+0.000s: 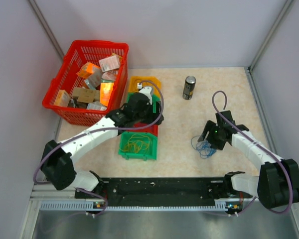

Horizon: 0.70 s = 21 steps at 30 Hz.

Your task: Untangle the cables

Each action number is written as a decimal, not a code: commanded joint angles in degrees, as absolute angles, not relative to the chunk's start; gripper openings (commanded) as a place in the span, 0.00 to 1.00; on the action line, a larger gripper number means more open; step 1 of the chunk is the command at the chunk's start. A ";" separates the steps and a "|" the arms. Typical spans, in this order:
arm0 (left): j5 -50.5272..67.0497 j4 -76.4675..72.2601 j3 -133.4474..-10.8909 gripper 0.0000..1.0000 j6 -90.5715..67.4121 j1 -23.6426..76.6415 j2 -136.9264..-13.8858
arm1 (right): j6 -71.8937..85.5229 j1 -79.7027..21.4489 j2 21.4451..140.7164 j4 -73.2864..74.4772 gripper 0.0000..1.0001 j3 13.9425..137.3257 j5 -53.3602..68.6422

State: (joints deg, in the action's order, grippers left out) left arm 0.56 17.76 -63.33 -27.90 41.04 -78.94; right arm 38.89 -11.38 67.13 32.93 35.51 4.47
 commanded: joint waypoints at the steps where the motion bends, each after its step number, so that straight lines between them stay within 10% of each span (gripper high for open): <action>1: -20.26 26.86 -69.68 0.84 -29.61 41.05 -83.39 | 34.12 -11.34 66.27 29.36 0.70 36.73 10.53; 21: -35.33 30.24 -73.47 0.58 -32.26 36.74 -100.45 | 33.22 -11.34 65.74 27.42 0.70 37.53 16.17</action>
